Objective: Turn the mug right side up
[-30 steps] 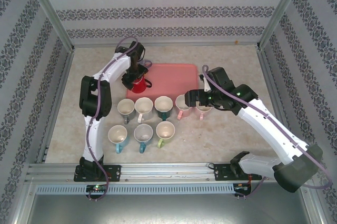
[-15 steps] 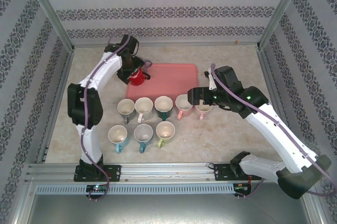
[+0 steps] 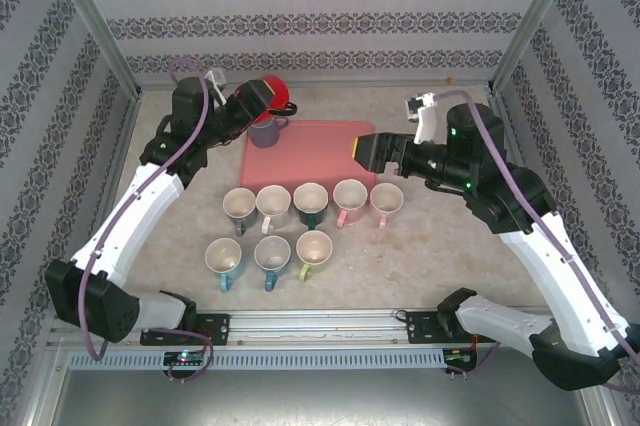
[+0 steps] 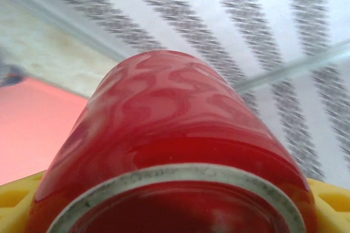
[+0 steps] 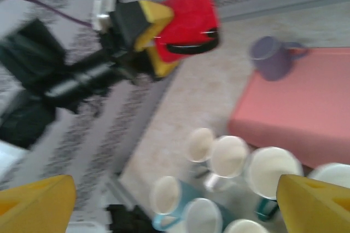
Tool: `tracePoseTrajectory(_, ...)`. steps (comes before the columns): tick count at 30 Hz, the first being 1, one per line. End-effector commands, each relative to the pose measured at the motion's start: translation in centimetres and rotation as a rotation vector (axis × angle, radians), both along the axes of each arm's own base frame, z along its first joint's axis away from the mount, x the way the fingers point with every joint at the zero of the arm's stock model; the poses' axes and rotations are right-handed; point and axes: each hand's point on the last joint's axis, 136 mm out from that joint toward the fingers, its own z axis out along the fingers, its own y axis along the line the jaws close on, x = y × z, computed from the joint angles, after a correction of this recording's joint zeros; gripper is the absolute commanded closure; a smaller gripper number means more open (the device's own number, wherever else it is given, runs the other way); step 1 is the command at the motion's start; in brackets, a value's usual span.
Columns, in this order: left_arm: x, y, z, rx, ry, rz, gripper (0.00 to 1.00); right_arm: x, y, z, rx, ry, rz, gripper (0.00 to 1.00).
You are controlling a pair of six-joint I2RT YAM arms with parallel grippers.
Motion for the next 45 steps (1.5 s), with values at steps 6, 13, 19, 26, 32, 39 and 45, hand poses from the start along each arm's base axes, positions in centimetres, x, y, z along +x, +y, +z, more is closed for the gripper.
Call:
tracePoseTrajectory(6,-6.5,-3.1,12.7,-0.174,-0.621,-0.312,0.51,-0.6,4.4,3.3,0.265,0.144,0.248,0.14)
tracePoseTrajectory(13,-10.4,-3.2,14.0,-0.228,-0.752,-0.405,0.58,-0.1,5.6,3.0,0.289,0.225,0.297,0.17)
tracePoseTrajectory(19,-12.5,-4.3,14.0,-0.232,-0.764,-0.491,0.59,0.4,6.2,3.0,0.315,0.256,0.318,0.22)
tracePoseTrajectory(26,-13.7,-5.1,14.2,-0.256,-0.766,-0.552,0.63,1.2,6.7,2.3,0.341,0.283,0.312,0.3)
tracePoseTrajectory(32,-13.8,-5.4,13.4,-0.259,-0.749,-0.562,0.65,1.2,7.2,2.7,0.36,0.277,0.325,0.44)
tracePoseTrajectory(39,-13.8,-6.2,12.7,-0.264,-0.733,-0.587,0.66,1.3,7.6,2.7,0.389,0.289,0.327,0.7)
tracePoseTrajectory(45,-13.5,-6.5,12.2,-0.254,-0.719,-0.587,0.61,1.3,7.7,2.5,0.405,0.302,0.323,0.97)
